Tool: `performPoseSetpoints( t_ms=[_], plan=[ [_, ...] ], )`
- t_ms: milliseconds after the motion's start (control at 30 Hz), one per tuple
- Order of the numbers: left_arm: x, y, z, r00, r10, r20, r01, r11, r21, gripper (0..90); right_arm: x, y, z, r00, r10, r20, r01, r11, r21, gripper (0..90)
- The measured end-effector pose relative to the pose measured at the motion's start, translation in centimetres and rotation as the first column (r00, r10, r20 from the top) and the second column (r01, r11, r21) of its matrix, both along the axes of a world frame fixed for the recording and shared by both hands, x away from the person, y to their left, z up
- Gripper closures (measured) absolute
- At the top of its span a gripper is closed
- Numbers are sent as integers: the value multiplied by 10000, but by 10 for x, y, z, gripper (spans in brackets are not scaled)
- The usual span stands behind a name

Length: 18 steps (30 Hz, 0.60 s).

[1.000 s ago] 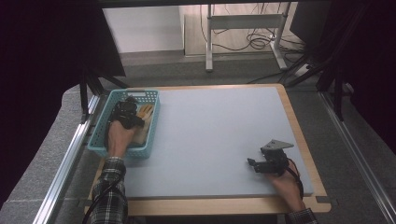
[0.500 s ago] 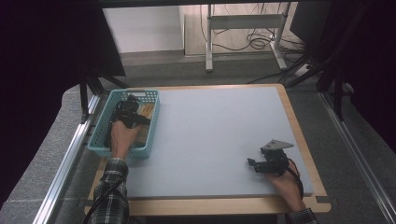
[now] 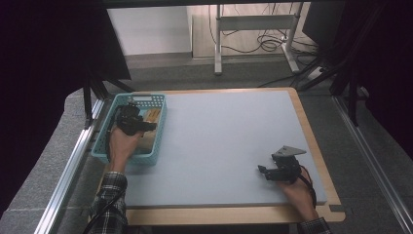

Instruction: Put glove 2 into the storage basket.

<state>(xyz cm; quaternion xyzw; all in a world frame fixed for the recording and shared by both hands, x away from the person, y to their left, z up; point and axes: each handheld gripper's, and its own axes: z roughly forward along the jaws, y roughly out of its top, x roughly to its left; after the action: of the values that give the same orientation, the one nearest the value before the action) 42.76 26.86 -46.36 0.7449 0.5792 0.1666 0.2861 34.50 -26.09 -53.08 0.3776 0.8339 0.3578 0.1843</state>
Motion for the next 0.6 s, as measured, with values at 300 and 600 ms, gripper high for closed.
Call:
performPoseSetpoints(
  t_ms=[300,600],
  plan=[
    [-14,9,2,9987,-290,408,298,9994,-196,37,0,0,0,10000,-4,9,4,10000,-8,249],
    [-33,-2,17,9900,-947,1045,1001,9938,-476,24,0,0,0,10000,-6,15,6,10000,-13,250]
  ],
)
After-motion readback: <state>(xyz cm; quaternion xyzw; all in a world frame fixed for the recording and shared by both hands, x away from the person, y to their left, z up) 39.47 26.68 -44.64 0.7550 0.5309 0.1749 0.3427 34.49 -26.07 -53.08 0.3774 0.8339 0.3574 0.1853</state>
